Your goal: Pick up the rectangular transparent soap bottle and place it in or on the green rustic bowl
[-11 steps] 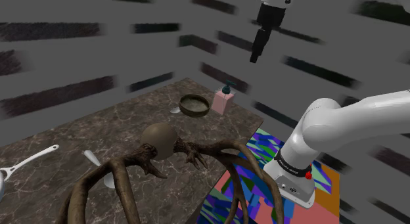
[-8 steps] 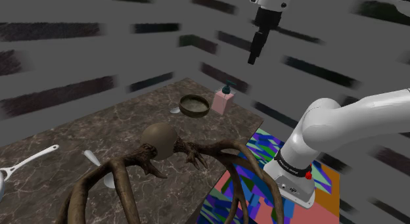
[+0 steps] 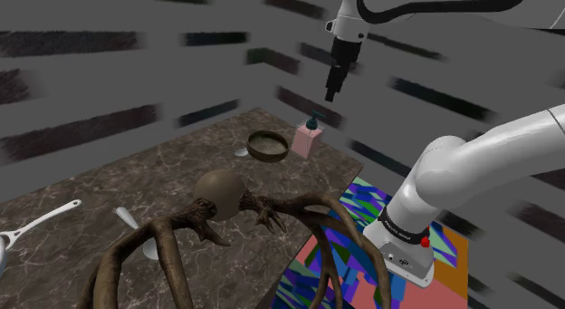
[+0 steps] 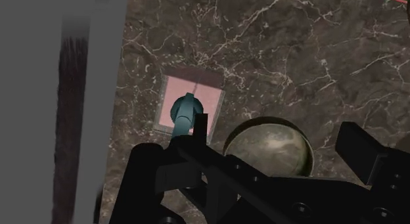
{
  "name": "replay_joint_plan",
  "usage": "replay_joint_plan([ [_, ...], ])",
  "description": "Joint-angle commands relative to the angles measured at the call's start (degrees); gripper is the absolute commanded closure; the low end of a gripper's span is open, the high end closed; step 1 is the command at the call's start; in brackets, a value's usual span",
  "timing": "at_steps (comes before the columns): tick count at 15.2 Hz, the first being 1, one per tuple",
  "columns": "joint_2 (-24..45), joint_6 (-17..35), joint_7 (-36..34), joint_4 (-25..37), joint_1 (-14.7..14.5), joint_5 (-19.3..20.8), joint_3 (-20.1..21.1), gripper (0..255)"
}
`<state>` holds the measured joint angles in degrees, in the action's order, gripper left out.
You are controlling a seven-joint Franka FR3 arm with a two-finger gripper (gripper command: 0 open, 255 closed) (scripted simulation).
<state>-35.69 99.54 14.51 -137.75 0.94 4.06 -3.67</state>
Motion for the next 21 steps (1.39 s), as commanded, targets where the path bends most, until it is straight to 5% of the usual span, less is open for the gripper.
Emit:
replay_joint_plan([
  [1,3.06,3.20,1.69,-0.57,0.57,0.63,-1.65,0],
  [9,17.05,13.64,7.45,0.96,1.98,1.07,-6.81,0],
  [21,18.95,19.89,7.54,-3.41,2.11,1.17,-7.21,0],
])
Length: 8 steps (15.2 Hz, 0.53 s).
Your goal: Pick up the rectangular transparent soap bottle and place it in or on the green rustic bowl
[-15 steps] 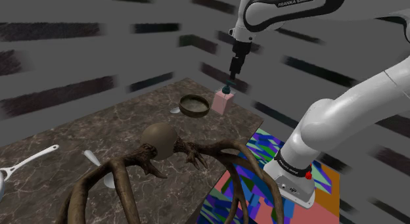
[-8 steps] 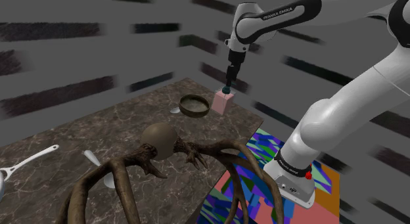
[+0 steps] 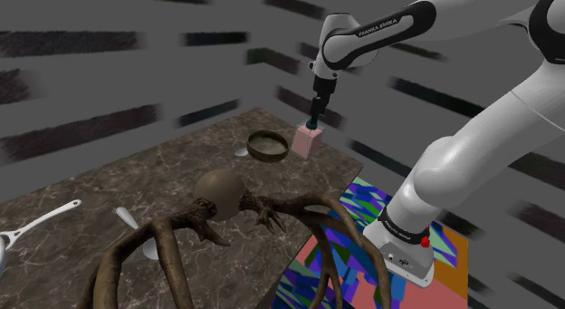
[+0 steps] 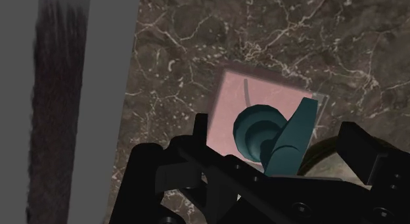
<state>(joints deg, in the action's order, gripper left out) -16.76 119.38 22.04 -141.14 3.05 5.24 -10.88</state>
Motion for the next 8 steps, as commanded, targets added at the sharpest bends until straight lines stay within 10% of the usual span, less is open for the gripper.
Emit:
replay_joint_plan([
  [1,0.03,0.05,0.00,-0.02,0.00,0.00,-0.01,0],
  [3,0.02,0.04,0.00,-0.02,0.00,0.00,0.00,0],
  [4,0.02,0.04,0.00,-0.02,0.00,0.00,0.00,255],
  [8,0.01,0.04,0.00,-0.02,0.00,0.00,-0.01,255],
])
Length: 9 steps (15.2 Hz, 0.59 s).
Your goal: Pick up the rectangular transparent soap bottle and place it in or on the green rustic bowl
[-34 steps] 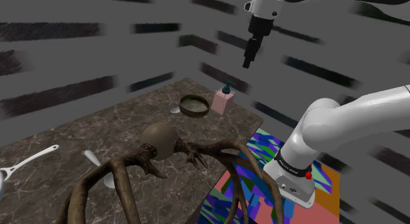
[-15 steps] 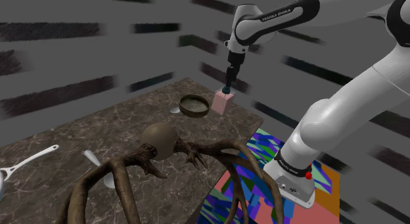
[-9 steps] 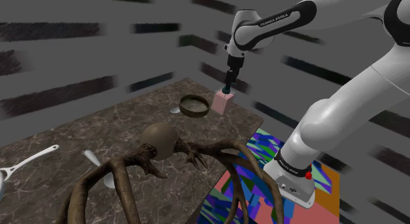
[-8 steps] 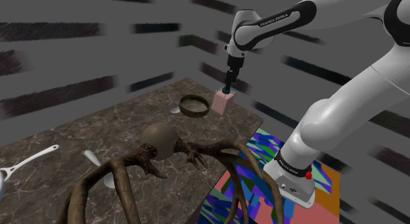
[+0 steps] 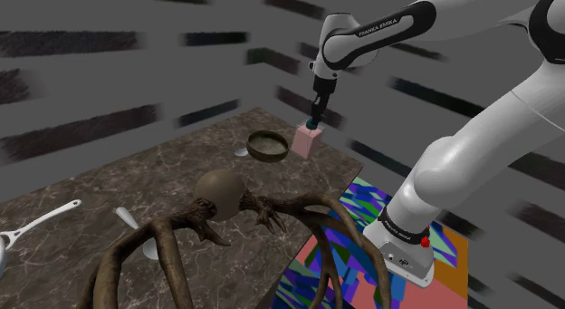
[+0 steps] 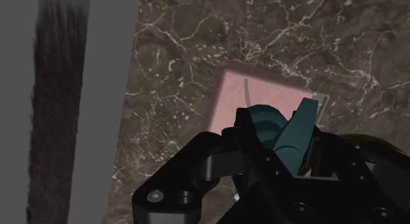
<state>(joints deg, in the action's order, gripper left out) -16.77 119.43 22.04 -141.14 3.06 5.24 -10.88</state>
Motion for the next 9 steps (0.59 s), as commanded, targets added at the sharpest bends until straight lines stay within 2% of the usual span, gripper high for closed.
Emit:
replay_joint_plan([
  [1,0.02,0.00,0.00,-0.02,0.00,0.00,0.00,255],
  [5,0.03,0.01,0.00,-0.02,0.00,-0.01,0.00,255],
  [9,-1.44,-3.36,-0.04,1.90,-0.01,0.03,0.21,255],
])
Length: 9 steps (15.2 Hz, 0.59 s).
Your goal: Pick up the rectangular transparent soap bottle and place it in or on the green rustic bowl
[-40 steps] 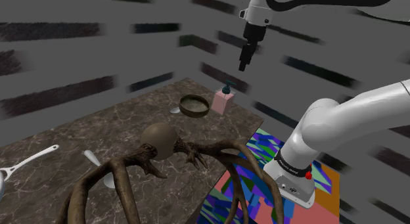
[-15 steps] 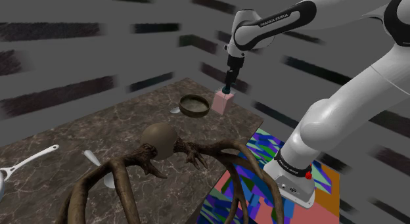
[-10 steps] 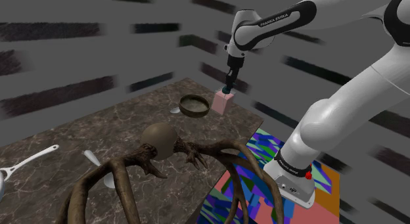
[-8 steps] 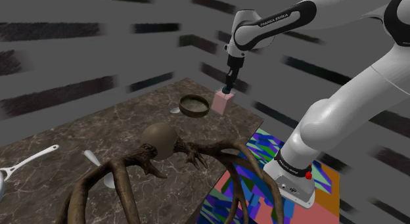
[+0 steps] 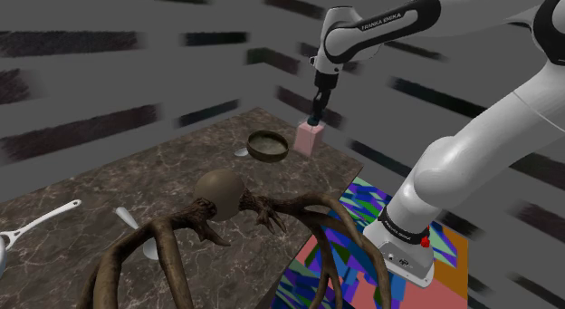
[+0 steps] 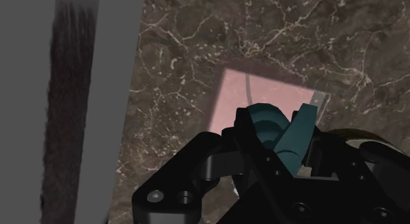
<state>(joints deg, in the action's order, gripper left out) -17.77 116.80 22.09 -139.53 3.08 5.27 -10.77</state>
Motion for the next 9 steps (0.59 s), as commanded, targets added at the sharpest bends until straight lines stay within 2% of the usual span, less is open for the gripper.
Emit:
replay_joint_plan([
  [1,-0.76,-1.57,-0.10,0.80,-0.03,0.00,0.15,255],
  [9,-2.84,-8.11,-0.10,5.27,-0.08,-0.06,0.56,255],
])
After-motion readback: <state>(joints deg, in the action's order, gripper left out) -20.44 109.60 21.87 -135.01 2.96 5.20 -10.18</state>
